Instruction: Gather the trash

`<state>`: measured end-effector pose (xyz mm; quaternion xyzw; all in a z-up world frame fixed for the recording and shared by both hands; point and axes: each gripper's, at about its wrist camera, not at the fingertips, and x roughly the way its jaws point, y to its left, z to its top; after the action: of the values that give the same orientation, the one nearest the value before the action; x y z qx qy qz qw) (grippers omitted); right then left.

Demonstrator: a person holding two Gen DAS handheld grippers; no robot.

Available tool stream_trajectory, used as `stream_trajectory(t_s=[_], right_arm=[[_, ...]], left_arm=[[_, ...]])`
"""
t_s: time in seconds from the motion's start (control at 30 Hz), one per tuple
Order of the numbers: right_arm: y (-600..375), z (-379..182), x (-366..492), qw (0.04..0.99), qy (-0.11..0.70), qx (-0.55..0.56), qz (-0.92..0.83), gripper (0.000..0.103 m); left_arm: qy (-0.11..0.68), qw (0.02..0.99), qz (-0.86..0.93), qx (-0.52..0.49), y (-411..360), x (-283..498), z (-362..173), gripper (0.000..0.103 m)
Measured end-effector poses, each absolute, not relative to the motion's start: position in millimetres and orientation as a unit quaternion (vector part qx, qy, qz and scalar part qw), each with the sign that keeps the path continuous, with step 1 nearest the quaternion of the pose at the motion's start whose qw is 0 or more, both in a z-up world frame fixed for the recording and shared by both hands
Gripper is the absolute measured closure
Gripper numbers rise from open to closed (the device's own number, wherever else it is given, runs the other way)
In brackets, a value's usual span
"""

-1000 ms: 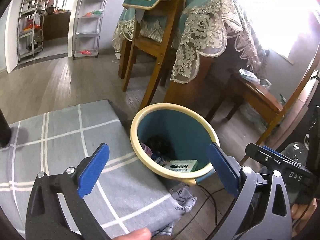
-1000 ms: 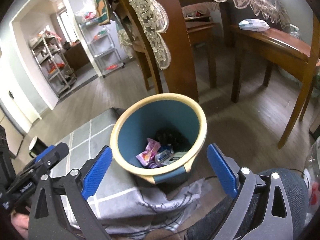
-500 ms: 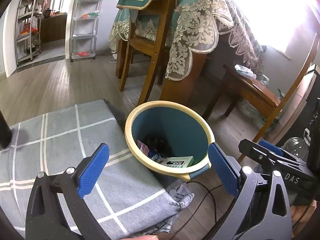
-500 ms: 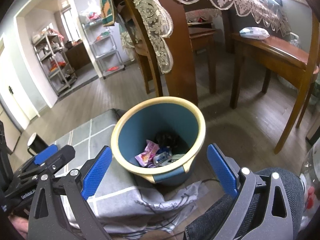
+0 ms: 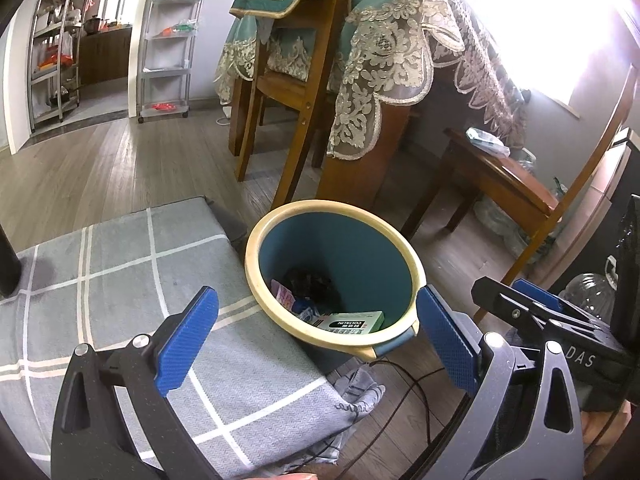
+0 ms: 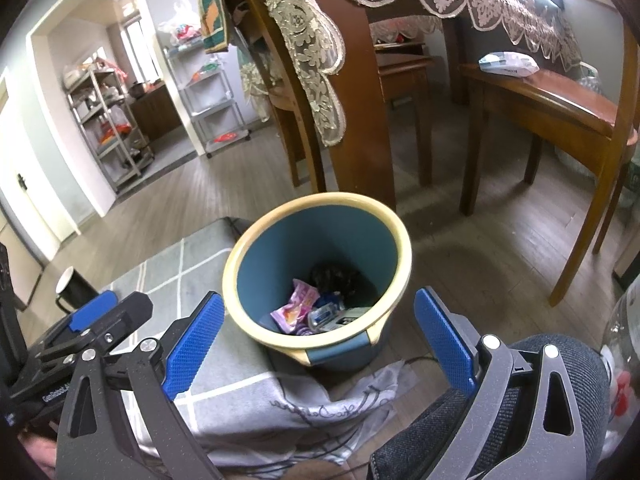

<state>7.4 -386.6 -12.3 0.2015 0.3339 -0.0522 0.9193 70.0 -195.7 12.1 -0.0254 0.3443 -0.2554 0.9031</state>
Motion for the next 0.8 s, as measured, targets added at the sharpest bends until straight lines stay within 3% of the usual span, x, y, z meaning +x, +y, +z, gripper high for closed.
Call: stream_trajectory(t_s=[0.8], right_arm=[[-386.1,-13.3,7.3,0.919,0.333,0.204,-0.053,0.007]], left_arm=[[0.346,0.902,-0.259,-0.022,-198.2,70.1,11.5,0.006]])
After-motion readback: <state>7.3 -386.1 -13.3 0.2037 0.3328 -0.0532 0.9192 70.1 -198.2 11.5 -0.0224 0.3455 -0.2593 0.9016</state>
